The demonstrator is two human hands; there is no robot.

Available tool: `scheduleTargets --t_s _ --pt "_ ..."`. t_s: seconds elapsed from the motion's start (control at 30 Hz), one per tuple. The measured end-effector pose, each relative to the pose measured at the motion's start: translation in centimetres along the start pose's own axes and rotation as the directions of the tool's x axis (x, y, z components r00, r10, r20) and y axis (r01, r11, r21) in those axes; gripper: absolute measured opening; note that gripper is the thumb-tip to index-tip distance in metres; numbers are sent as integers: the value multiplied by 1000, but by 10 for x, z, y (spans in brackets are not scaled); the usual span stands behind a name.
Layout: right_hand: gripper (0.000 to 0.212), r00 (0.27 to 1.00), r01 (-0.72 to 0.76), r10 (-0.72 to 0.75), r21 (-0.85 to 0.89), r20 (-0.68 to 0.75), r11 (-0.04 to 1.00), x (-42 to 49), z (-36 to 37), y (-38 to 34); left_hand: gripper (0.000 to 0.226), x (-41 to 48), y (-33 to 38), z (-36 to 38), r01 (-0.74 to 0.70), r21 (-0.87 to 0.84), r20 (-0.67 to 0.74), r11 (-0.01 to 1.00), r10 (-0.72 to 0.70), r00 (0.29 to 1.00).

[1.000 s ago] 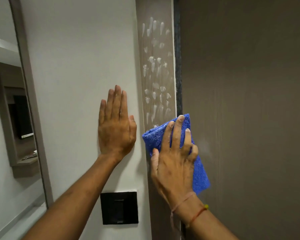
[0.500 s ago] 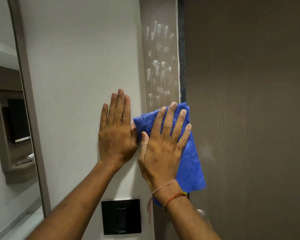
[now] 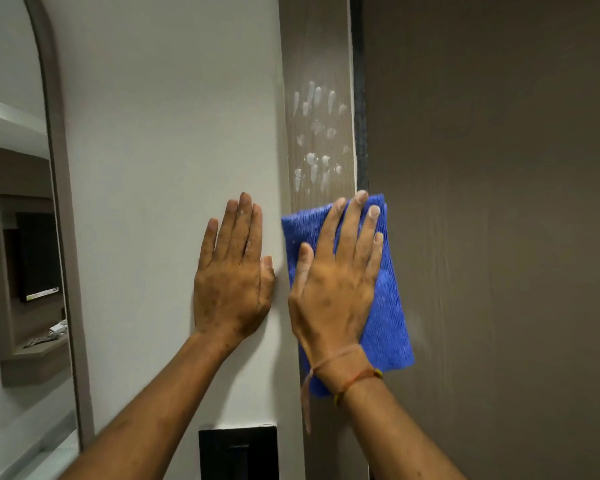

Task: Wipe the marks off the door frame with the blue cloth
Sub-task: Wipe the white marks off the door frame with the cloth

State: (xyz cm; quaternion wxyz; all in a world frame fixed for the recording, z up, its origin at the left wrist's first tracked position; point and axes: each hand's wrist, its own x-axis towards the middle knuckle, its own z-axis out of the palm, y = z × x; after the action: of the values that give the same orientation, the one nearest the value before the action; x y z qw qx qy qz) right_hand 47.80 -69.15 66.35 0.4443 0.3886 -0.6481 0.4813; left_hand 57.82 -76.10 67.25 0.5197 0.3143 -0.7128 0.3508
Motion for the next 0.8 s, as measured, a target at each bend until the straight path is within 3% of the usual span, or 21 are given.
scheduleTargets --t_s 0.2,0.43,0.8 --pt "64 997 73 -73 -46 15 996 16 -2 -5 65 0 2 -2 3 -23 7 1000 -3 1000" --pt "64 999 1 -1 4 -34 1000 43 -3 -19 65 46 4 -13 92 -39 -17 995 -93 996" --pt "66 999 35 -34 13 -34 999 88 -8 -29 63 48 -3 -9 89 21 5 996 -89 996"
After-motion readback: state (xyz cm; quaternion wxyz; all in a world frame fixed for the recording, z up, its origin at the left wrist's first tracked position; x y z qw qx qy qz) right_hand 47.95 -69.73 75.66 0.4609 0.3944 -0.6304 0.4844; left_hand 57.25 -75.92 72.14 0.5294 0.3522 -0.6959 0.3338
